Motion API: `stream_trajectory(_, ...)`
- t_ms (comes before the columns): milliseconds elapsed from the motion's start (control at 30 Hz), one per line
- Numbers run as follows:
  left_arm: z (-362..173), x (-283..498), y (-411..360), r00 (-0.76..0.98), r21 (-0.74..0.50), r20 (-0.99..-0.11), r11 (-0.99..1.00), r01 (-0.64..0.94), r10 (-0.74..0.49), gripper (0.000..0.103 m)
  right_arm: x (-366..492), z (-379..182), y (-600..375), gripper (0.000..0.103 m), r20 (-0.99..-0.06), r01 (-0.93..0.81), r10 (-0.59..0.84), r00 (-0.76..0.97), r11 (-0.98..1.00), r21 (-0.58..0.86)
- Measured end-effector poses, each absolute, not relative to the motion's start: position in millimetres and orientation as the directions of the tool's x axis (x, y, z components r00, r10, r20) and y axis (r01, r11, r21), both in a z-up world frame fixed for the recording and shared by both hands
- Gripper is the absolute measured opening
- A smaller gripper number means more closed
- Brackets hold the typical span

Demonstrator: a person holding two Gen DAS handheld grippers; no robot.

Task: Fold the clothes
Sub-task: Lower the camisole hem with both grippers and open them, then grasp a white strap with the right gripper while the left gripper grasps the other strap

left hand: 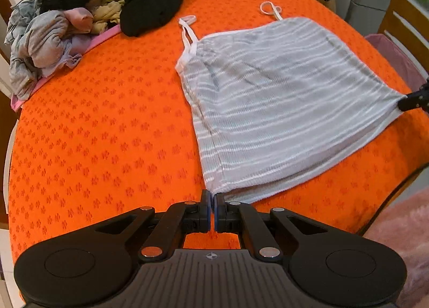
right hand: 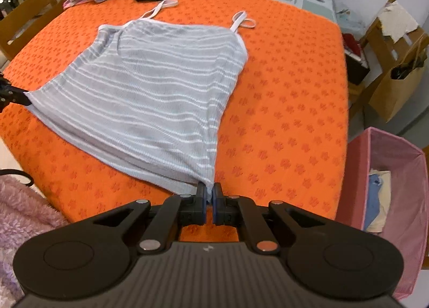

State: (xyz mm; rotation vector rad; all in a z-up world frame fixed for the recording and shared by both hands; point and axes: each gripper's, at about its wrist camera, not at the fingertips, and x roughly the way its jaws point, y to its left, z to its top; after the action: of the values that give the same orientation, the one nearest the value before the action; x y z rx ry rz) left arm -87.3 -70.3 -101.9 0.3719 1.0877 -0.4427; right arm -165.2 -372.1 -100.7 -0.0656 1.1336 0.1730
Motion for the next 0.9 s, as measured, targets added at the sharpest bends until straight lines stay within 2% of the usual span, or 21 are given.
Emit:
stream_trajectory(67,-103.1,-87.3,-70.1,0.374,0.065,-0.914,0.852,0.519,-0.158,0.015,-163.4,-100.3,-374.3,0.006,-0.912,-0.181,0.097,0.397,0.983,0.026)
stream_trajectory(133,-101.2,-89.8,-66.6,0.367,0.056,-0.916,0.856,0.514,-0.16,0.02,-161.1,-93.8,-380.3,0.013,-0.915,-0.188,0.114,0.386,0.981,0.043)
stream_trajectory(267,-89.0,-87.5,-60.8,0.377,0.041,-0.911,0.875,0.483,-0.165,0.022,-151.2,-69.2,-393.6,0.014,-0.919,-0.215,0.11,0.379,0.976,0.028)
stream_trajectory(367,-77.7,-74.4,-60.6,0.397,0.021,-0.902,0.902,0.431,-0.169,0.033,-135.6,-53.3,-403.2,0.014,-0.906,-0.221,0.107,0.409,0.975,0.015)
stream_trajectory(600,-58.2,-23.0,-66.1,0.491,0.025,-0.861,0.954,0.299,-0.131,0.036,-82.2,-27.3,-428.1,0.017,-0.856,-0.178,0.163,0.49,0.98,0.085)
stream_trajectory(733,-53.8,9.6,-73.1,0.523,0.023,-0.842,0.962,0.273,-0.129,0.044,-44.9,-24.2,-435.5,0.02,-0.846,-0.148,0.181,0.501,0.981,0.122)
stream_trajectory(900,-57.3,48.0,-84.6,0.534,0.024,-0.834,0.957,0.289,-0.141,0.045,0.0,-30.3,-440.8,0.026,-0.852,-0.108,0.218,0.476,0.976,0.189)
